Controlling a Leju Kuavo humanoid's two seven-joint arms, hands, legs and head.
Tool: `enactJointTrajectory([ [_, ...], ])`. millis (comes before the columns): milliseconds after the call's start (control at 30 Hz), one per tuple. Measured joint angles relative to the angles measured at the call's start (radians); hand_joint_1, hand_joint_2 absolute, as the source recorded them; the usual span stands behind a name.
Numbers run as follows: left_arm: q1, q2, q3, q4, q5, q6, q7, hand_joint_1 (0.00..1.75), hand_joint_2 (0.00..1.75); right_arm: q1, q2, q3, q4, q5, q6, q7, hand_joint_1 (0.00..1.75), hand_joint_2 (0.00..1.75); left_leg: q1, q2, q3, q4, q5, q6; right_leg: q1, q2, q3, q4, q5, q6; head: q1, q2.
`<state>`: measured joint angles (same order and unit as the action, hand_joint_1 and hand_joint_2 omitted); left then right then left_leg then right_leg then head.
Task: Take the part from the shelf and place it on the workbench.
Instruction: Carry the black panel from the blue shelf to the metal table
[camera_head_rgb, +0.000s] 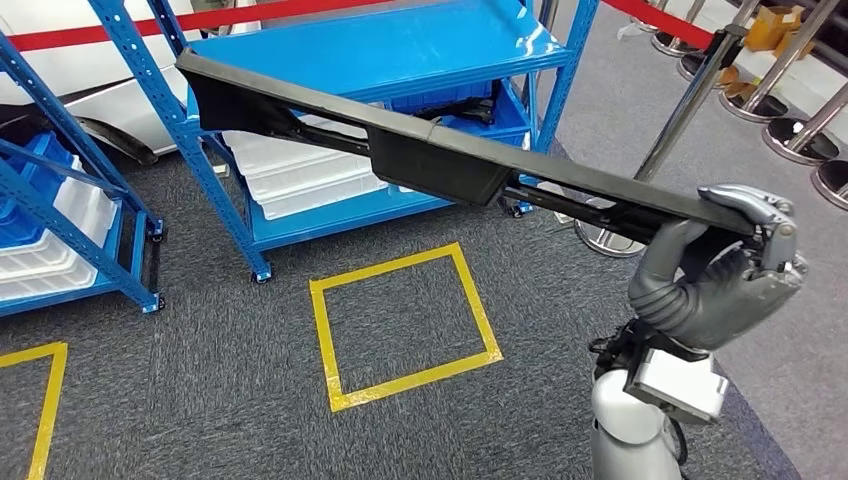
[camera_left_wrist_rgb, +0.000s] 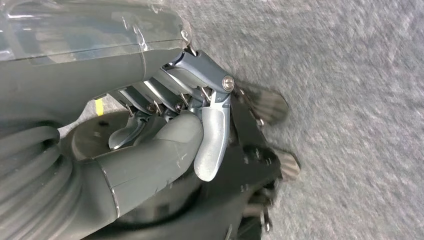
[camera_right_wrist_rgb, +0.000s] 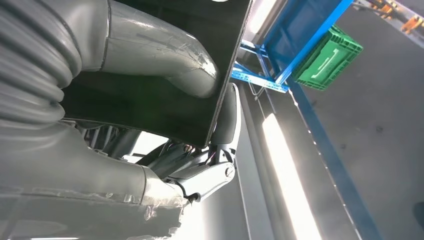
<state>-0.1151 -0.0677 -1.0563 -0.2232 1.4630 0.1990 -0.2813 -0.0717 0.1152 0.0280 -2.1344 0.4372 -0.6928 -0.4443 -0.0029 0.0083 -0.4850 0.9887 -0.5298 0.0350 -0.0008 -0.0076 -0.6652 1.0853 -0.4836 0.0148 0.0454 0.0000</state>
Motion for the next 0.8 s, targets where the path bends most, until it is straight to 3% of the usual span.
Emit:
enactJointTrajectory([
  [67,-0.001,0.0,0.0,0.0,0.0,0.0,-0.001,1.75,1.75,0.007,0.0,0.0,0.0,-0.003,0.0,-0.001,1.75,1.75,0.0,0.004,-0.028,0.002,0.02,0.006,-0.006,0.003,-0.03,0.117,-0.098,0.011,0.005,0.0],
  [100,-0.001,0.0,0.0,0.0,0.0,0.0,-0.001,1.75,1.75,0.01,0.0,0.0,0.0,-0.003,0.0,-0.001,1.75,1.75,0.0,0.005,-0.044,0.004,0.031,0.006,-0.009,0.003,-0.04,0.178,-0.126,0.016,0.007,0.0],
  [133,-0.001,0.0,0.0,0.0,0.0,0.0,-0.001,1.75,1.75,0.013,0.0,0.0,0.0,-0.004,0.0,-0.001,1.75,1.75,0.0,0.006,-0.059,0.008,0.041,0.004,-0.012,0.003,-0.04,0.22,-0.13,0.02,0.009,0.0],
  [167,-0.001,0.0,0.0,0.0,0.0,0.0,-0.001,1.75,1.75,0.015,0.0,0.0,0.0,-0.004,0.0,-0.001,1.75,1.75,0.001,0.006,-0.076,0.012,0.049,0.002,-0.016,0.003,-0.024,0.228,-0.109,0.023,0.01,0.0],
  [233,-0.001,0.0,0.0,0.0,0.0,0.0,-0.001,1.75,1.75,0.016,0.0,0.0,0.0,-0.004,0.0,-0.001,1.75,1.75,0.004,0.007,-0.102,0.025,0.063,-0.006,-0.023,0.002,0.06,0.138,-0.054,0.027,0.013,0.0],
  [300,-0.001,0.0,0.0,0.0,0.0,0.0,-0.001,1.75,1.75,0.015,0.0,0.0,0.0,-0.004,0.0,-0.002,1.75,1.75,0.003,0.006,-0.119,0.039,0.074,-0.017,-0.022,0.004,0.162,-0.009,-0.054,0.025,0.016,0.0],
  [333,-0.001,0.0,0.0,0.0,0.0,-0.001,-0.001,1.75,1.75,0.015,0.0,0.0,0.0,-0.004,0.0,-0.002,1.75,1.75,0.003,0.005,-0.123,0.043,0.08,-0.023,-0.02,0.005,0.189,-0.056,-0.065,0.021,0.017,0.0],
  [367,-0.001,0.0,0.0,0.0,0.0,-0.001,-0.001,1.75,1.75,0.015,0.0,0.0,0.0,-0.003,0.0,-0.002,1.75,1.75,0.003,0.005,-0.128,0.045,0.088,-0.029,-0.016,0.006,0.197,-0.078,-0.073,0.015,0.017,0.0],
  [433,0.0,0.0,0.0,0.0,0.0,-0.005,-0.002,1.75,1.75,0.014,0.0,0.0,0.0,-0.001,0.0,0.001,1.75,1.75,0.005,0.002,-0.137,0.049,0.095,-0.042,-0.015,0.005,0.183,-0.083,-0.06,-0.004,0.014,0.0],
  [500,0.001,0.001,0.0,0.0,-0.004,-0.015,-0.002,1.75,1.75,0.012,0.0,0.0,0.0,0.005,0.0,0.008,1.75,1.75,0.007,-0.002,-0.16,0.094,0.044,-0.053,-0.017,0.002,0.159,-0.087,-0.038,-0.026,0.006,0.0],
  [567,0.001,0.002,0.0,0.0,-0.01,-0.027,-0.002,1.75,1.75,0.012,0.0,0.001,0.0,0.013,0.0,0.018,1.75,1.75,0.009,-0.004,-0.189,0.201,-0.053,-0.06,-0.015,0.0,0.131,-0.085,-0.018,-0.038,-0.003,0.0],
  [600,0.001,0.002,0.0,0.0,-0.012,-0.033,-0.002,1.75,1.75,0.012,0.0,0.001,0.0,0.019,0.0,0.025,1.75,1.75,0.009,-0.004,-0.199,0.261,-0.087,-0.061,-0.013,-0.001,0.117,-0.082,-0.008,-0.04,-0.005,0.0],
  [633,0.001,0.003,0.0,0.0,-0.014,-0.038,-0.001,1.75,1.75,0.013,0.0,0.001,0.0,0.026,0.0,0.032,1.75,1.75,0.009,-0.004,-0.2,0.304,-0.099,-0.062,-0.011,-0.002,0.102,-0.079,0.001,-0.04,-0.006,0.0],
  [667,0.001,0.004,0.0,0.0,-0.016,-0.041,0.0,1.75,1.75,0.014,0.0,0.001,-0.001,0.031,0.0,0.04,1.75,1.75,0.009,-0.004,-0.187,0.319,-0.089,-0.061,-0.01,-0.002,0.086,-0.075,0.009,-0.039,-0.006,0.0],
  [700,0.001,0.004,0.0,0.0,-0.018,-0.043,0.0,1.75,1.75,0.014,0.0,0.001,-0.002,0.035,0.0,0.047,1.75,1.75,0.009,-0.004,-0.159,0.299,-0.063,-0.059,-0.01,-0.002,0.072,-0.069,0.017,-0.038,-0.007,0.0],
  [733,0.001,0.004,0.0,0.0,-0.019,-0.045,0.001,1.75,1.75,0.015,-0.001,0.0,-0.003,0.037,0.0,0.054,1.75,1.75,0.009,-0.005,-0.114,0.247,-0.036,-0.057,-0.01,-0.002,0.059,-0.064,0.024,-0.035,-0.007,0.0],
  [800,-0.001,0.005,0.0,0.0,-0.022,-0.048,0.0,1.75,1.75,0.018,-0.002,0.0,-0.009,0.038,0.0,0.063,1.75,1.75,0.006,-0.006,-0.018,0.103,-0.022,-0.048,-0.008,-0.002,0.039,-0.052,0.035,-0.028,-0.007,0.0],
])
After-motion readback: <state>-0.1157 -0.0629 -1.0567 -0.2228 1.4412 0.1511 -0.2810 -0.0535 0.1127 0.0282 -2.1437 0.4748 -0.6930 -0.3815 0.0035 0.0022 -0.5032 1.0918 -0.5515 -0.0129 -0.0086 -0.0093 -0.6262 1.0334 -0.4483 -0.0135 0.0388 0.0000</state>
